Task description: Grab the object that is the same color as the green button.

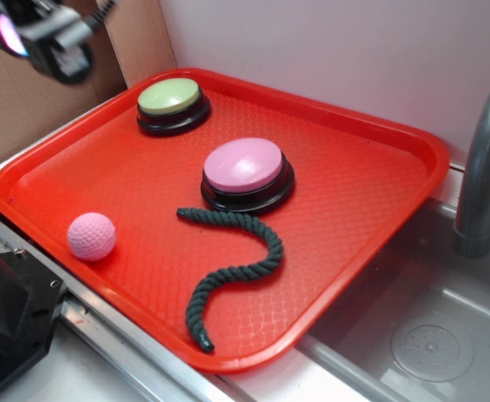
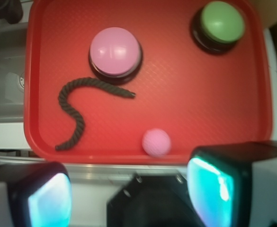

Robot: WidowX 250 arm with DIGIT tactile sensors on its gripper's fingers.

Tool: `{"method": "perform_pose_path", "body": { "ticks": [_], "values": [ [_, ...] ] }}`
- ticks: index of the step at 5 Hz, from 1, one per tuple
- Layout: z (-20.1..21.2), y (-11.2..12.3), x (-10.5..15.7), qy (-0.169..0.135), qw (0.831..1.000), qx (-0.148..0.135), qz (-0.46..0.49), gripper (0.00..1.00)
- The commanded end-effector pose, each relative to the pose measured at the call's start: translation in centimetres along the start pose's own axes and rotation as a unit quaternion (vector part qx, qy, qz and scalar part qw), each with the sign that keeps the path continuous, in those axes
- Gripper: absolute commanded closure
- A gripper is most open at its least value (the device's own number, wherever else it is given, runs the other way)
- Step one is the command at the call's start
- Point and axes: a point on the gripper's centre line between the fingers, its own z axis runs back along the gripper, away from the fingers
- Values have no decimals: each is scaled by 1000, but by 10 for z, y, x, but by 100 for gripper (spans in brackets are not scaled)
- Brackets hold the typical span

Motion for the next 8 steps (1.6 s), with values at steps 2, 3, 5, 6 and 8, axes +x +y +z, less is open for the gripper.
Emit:
{"method": "perform_pose_path", "body": {
  "ticks": [2,3,5,6,8],
  "values": [
    [-95,-45,20,-2,999,1,44,0],
    [-122,-47,23,12,999,10,44,0],
    [-160,-46,29,34,999,0,29,0],
    [-169,-50,27,31,999,10,29,0],
    [-178,-49,25,28,998,23,52,100]
  ]
}}
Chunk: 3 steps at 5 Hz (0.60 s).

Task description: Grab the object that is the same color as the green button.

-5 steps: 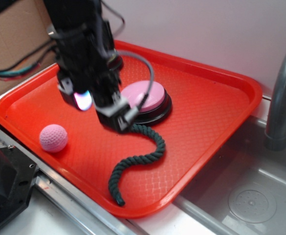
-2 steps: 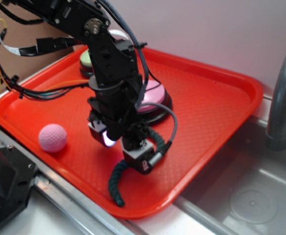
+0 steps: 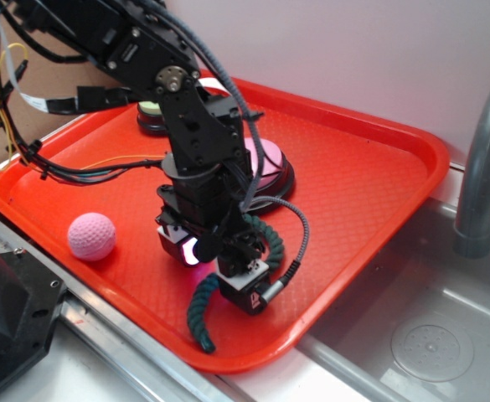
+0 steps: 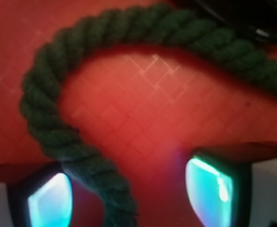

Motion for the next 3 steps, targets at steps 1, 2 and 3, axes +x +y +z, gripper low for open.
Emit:
{"method": "perform_pose_path", "body": {
  "ticks": [1,2,3],
  "values": [
    [-1,0,3,-14,1000,0,13,100],
    [-2,2,3,-13,1000,2,18,100],
    [7,10,2,-7,997,29,73,100]
  ]
}}
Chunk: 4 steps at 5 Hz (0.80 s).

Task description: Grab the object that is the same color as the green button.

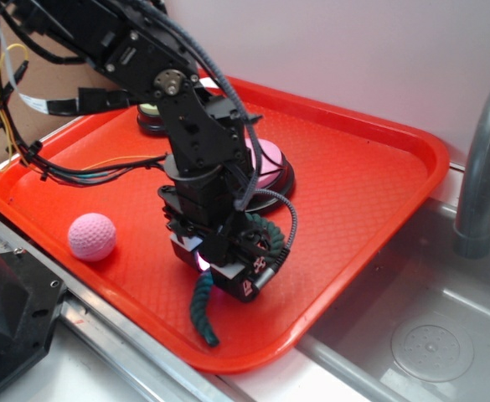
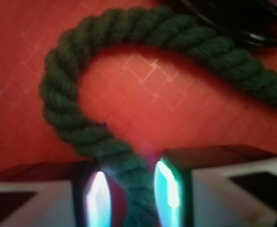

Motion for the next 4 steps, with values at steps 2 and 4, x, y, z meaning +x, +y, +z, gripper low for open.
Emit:
{"method": "perform_pose_path", "body": {
  "ticks": [2,4],
  "values": [
    [62,27,24,-35,997,33,63,100],
    [147,93,48,-41,996,42,73,100]
  ]
}}
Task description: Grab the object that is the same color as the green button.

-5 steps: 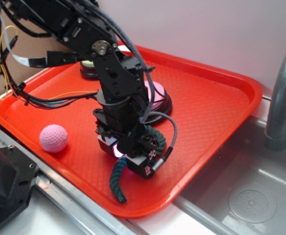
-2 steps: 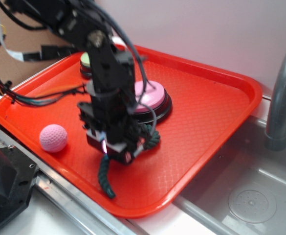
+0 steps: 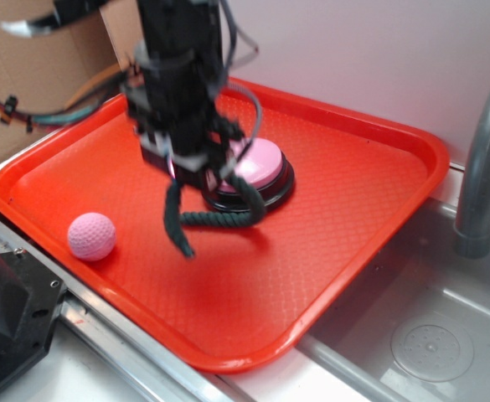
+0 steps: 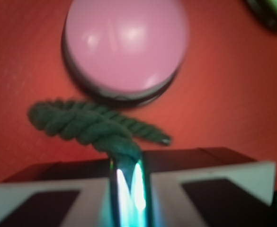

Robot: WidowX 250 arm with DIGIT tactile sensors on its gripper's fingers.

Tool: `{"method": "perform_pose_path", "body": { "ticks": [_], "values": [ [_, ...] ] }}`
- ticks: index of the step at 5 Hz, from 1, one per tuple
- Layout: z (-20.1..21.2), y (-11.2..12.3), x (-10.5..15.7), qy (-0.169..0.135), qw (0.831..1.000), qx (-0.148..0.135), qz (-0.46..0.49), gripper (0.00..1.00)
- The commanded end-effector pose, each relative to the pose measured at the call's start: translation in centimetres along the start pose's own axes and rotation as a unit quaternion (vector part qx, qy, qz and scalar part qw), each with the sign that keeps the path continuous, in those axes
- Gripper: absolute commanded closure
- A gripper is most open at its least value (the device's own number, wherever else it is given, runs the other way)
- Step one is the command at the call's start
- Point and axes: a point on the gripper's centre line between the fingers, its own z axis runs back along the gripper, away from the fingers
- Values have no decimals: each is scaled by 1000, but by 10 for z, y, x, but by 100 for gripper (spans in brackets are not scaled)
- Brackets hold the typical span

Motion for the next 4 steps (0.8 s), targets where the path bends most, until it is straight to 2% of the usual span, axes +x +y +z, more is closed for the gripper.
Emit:
{"method": "perform_pose_path", "body": {
  "ticks": [1,2,3,4],
  "values": [
    [74,82,25,-49,995,-32,80,100],
    [84,117,25,-58,992,-40,107,100],
    [83,126,25,-68,988,-59,129,100],
    [78,130,20,-53,985,-60,154,100]
  ]
}}
